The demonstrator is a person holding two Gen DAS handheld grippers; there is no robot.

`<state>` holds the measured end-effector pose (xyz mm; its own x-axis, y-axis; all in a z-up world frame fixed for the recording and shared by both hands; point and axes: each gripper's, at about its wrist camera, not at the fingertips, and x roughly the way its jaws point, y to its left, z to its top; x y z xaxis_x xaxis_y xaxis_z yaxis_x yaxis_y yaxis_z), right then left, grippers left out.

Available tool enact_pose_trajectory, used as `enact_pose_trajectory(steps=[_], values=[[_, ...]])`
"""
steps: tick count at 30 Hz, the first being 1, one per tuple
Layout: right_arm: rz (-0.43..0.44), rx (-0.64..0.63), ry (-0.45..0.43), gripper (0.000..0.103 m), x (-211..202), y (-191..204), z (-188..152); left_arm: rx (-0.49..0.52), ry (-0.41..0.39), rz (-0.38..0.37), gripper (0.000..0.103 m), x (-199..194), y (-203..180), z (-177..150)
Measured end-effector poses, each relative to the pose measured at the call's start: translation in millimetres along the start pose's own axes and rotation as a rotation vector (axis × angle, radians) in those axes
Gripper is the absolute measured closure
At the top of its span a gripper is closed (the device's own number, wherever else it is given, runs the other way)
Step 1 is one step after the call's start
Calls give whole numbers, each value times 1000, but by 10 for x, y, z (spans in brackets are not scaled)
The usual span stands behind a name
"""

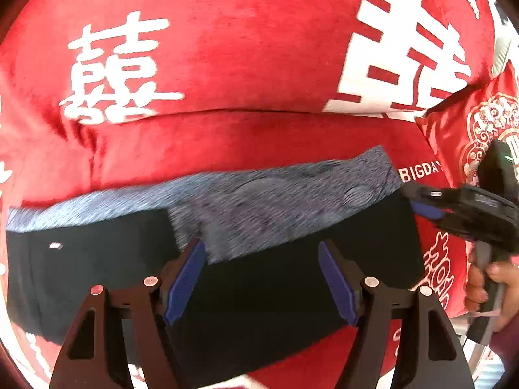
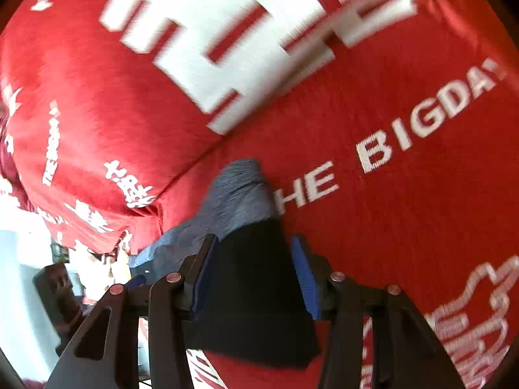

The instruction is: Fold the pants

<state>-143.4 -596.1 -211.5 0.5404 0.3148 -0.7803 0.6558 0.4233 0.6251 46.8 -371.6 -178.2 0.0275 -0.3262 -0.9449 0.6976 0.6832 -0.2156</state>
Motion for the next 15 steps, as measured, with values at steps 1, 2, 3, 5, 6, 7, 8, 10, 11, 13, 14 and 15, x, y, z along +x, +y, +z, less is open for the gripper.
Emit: enact_pose_trajectory(steps=[1, 2, 3, 5, 6, 7, 8, 10, 11, 13, 14, 15], values=[[15, 3, 19, 62, 87, -21, 51, 9, 3, 4, 30, 68, -51, 20], [33, 6, 44, 64, 169, -66, 94, 15, 7, 11, 30, 93, -60, 9], [38, 16, 71, 65, 264, -81, 129, 19, 12, 24, 30, 135, -72, 0], [47, 28, 93, 67, 301, -84, 132, 19, 28, 71, 30, 244, -57, -19], [47, 23, 101, 67, 286, -64, 124, 12, 33, 79, 30, 275, -25, -50], [43, -5, 112, 67, 264, -9, 114, 10, 37, 92, 30, 298, 16, -97], [32, -33, 119, 67, 241, 18, 84, 20, 43, 129, 30, 320, 39, -141], [-28, -97, 137, 67, 282, 93, 52, 7, 85, 119, 30, 387, 126, -247], [-74, -148, 146, 68, 315, 149, 21, -16, 72, 93, 30, 369, 184, -311], [-166, -255, 141, 68, 367, 311, -54, 9, 67, 105, 29, 331, 164, -402], [-212, -294, 126, 66, 384, 383, -89, 21, 66, 118, 29, 321, 138, -432], [-232, -305, 117, 66, 372, 383, -114, 27, 64, 131, 28, 318, 113, -462]])
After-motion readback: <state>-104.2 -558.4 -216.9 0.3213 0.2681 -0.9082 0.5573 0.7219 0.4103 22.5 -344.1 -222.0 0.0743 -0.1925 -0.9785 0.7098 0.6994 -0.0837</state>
